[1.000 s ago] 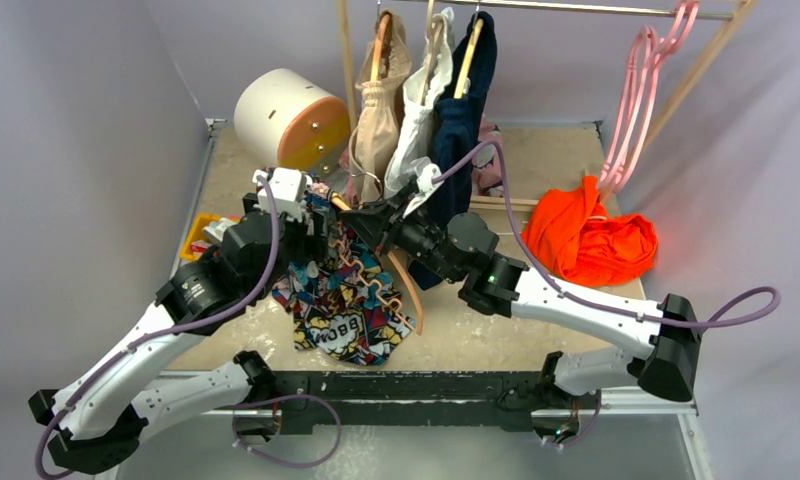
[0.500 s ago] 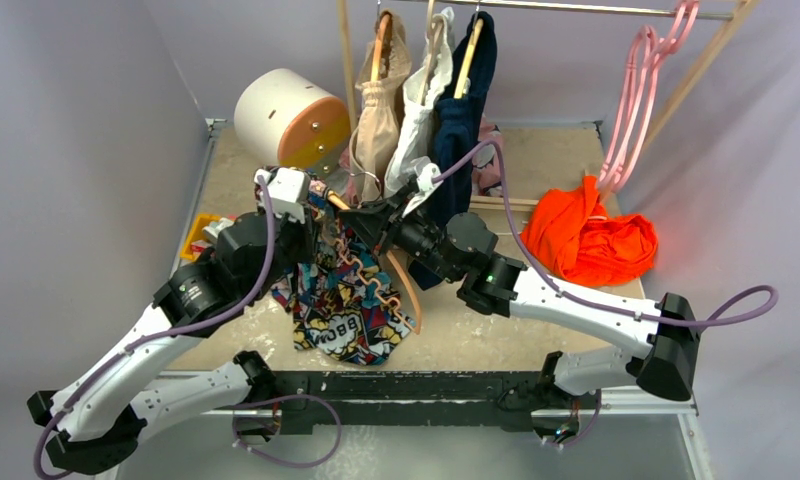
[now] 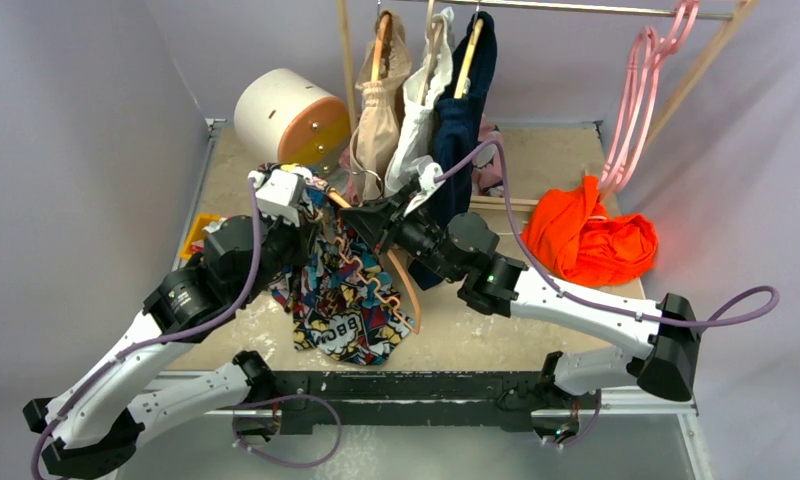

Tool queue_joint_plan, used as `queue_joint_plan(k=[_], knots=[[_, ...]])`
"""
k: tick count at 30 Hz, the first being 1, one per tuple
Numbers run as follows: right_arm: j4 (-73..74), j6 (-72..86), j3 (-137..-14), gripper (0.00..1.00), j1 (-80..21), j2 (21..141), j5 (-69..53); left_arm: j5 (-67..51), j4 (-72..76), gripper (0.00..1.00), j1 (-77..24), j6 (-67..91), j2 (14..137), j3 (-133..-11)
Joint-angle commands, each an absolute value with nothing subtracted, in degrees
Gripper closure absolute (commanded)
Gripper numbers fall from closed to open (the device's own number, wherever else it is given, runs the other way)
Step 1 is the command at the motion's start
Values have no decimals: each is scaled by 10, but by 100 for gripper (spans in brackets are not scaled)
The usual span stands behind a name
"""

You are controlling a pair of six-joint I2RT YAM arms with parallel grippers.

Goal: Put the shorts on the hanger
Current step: Hang the shorts on the hanger.

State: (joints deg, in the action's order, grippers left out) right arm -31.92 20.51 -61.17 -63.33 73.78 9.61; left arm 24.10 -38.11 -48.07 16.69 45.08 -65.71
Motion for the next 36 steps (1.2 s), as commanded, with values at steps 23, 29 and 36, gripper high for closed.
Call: queue_joint_plan(k=[23,29,36], knots=[[-379,205,-638,100,-635,708,100,-78,-227,100,-479,227,397,-659],[-387,204,-637,100,-635,702,107,-143,-209,100,-479,245,392,-655],[-375,202,-636,100,-635,689,136,-132,-228,100,-479,247,364,-650]])
